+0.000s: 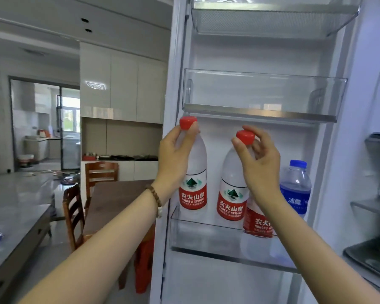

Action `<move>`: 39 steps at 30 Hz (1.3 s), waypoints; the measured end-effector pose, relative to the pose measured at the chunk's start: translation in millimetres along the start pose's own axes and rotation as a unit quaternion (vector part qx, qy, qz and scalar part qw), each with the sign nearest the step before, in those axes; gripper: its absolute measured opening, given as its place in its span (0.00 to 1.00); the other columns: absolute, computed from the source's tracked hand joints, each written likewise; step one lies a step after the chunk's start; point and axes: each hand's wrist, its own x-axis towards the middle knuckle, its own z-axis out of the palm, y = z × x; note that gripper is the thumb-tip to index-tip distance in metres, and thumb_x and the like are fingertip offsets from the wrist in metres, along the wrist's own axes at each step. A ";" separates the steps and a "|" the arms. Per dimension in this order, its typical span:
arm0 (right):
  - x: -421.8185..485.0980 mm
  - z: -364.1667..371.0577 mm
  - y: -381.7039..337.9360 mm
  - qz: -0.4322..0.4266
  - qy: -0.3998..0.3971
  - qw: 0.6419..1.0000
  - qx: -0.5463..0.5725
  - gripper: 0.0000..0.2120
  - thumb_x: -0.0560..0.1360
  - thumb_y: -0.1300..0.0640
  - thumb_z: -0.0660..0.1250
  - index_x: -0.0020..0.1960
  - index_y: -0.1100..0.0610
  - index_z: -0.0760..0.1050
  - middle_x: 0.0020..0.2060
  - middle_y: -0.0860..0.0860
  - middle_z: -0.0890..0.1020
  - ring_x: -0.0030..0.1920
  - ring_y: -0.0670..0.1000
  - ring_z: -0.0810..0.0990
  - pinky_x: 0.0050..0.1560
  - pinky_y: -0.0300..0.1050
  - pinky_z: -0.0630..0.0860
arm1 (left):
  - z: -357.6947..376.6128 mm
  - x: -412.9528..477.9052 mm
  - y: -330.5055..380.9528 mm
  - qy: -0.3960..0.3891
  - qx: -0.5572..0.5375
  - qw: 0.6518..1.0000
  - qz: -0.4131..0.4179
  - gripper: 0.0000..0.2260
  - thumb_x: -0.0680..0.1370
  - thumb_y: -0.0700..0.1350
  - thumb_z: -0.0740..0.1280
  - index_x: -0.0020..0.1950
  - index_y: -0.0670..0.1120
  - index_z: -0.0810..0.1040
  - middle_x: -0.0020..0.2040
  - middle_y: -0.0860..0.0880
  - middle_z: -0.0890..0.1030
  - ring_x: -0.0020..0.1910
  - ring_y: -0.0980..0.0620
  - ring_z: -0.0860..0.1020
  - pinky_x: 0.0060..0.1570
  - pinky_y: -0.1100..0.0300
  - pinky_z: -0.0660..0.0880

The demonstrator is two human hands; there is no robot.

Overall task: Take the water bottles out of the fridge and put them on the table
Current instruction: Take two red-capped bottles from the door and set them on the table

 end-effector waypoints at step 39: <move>-7.7 548.4 217.9 0.204 -0.162 0.956 0.134 0.11 0.74 0.56 0.68 0.55 0.53 0.75 0.45 0.47 0.83 0.42 0.34 0.81 0.40 0.26 0.74 | -476.3 180.5 -276.6 0.017 0.211 0.968 -0.134 0.08 0.75 0.57 0.63 0.43 0.56 0.79 0.42 0.55 0.82 0.44 0.56 0.79 0.50 0.59 0.75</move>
